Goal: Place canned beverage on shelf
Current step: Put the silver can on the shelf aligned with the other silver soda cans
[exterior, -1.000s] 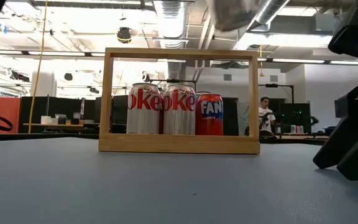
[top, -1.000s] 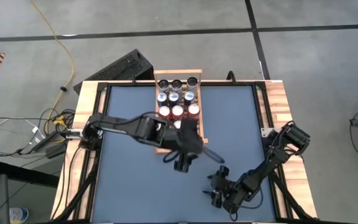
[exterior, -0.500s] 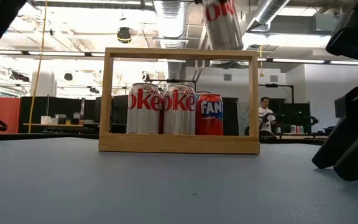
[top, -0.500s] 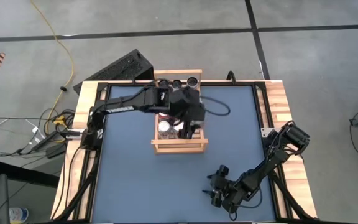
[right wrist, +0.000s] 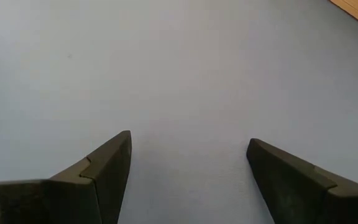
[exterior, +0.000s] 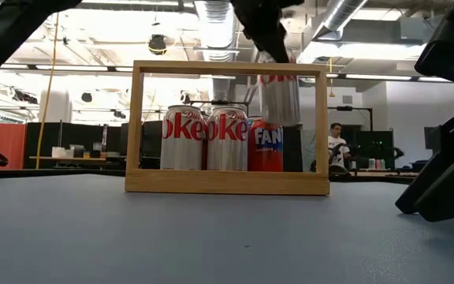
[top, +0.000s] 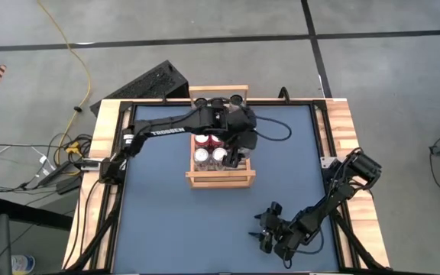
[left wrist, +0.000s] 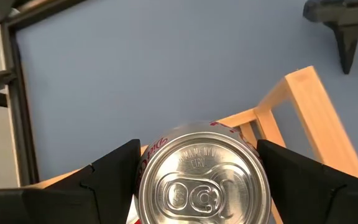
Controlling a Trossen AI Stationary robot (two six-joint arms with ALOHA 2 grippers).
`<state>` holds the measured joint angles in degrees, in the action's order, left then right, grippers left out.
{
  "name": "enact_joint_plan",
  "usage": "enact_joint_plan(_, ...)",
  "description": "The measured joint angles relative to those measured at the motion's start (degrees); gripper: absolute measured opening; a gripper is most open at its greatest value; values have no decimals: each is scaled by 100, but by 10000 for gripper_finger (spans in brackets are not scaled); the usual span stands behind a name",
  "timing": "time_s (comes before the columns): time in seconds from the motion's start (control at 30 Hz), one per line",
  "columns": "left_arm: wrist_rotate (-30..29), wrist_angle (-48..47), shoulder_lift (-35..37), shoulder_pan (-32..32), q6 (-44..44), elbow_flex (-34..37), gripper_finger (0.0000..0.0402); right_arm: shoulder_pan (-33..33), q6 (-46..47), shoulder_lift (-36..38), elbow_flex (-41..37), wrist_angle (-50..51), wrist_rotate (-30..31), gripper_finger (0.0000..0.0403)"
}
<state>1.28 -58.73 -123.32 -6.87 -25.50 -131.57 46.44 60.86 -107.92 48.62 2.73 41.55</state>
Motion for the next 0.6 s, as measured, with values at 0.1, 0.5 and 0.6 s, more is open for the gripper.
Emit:
enact_joint_plan(0.1,-4,-14,-158,24,-91,0,289,-2,7,-2,-9,-24,17,317)
enact_joint_plan(0.5,-273,-25,-472,35,-138,59,289,2,20,-11,-13,-18,62,317)
enact_joint_plan(0.6,-426,20,-528,36,111,59,289,2,20,-11,-13,-16,70,317)
